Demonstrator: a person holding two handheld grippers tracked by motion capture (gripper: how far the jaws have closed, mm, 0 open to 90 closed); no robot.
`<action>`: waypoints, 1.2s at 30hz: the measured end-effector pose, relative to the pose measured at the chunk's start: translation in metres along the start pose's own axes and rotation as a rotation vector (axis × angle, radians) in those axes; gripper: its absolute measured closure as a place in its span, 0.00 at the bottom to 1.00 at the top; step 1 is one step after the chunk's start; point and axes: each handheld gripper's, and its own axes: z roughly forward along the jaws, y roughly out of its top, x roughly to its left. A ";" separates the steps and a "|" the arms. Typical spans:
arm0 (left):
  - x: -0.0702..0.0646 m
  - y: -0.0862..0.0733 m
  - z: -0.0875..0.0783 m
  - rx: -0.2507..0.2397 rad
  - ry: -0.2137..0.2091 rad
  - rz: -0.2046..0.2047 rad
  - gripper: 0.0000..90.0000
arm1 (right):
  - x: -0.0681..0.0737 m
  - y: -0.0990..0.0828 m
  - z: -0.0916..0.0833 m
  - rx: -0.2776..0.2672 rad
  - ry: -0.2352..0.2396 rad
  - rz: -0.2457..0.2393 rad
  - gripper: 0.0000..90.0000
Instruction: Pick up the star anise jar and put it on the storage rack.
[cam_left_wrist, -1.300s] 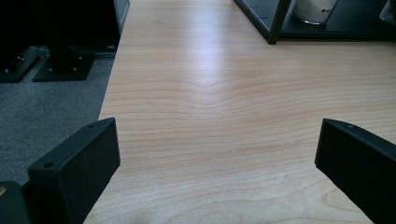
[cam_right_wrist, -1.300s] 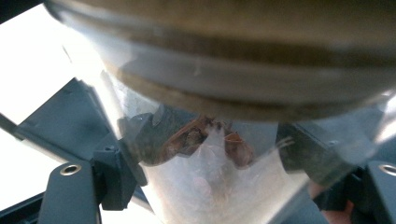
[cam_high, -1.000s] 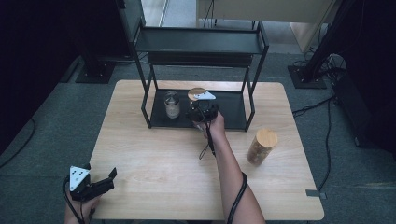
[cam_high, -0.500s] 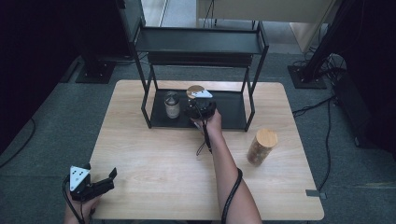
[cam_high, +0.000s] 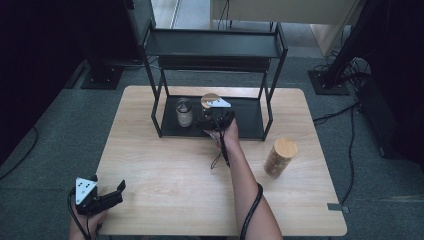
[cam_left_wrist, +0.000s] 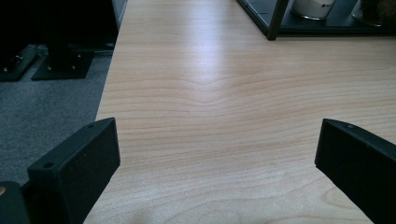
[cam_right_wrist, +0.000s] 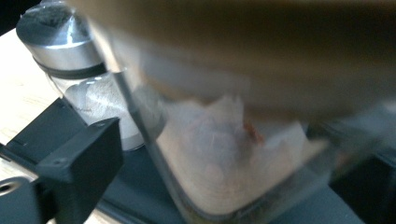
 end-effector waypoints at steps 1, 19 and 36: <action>0.000 0.000 0.000 0.001 0.000 -0.002 0.00 | -0.001 -0.002 0.000 0.000 0.005 0.010 0.01; 0.000 0.000 0.000 0.006 0.005 0.004 0.00 | -0.003 -0.046 -0.006 0.028 0.001 0.013 0.01; -0.001 0.000 0.000 0.006 0.007 0.006 0.00 | -0.002 -0.073 -0.012 0.061 0.003 0.003 0.02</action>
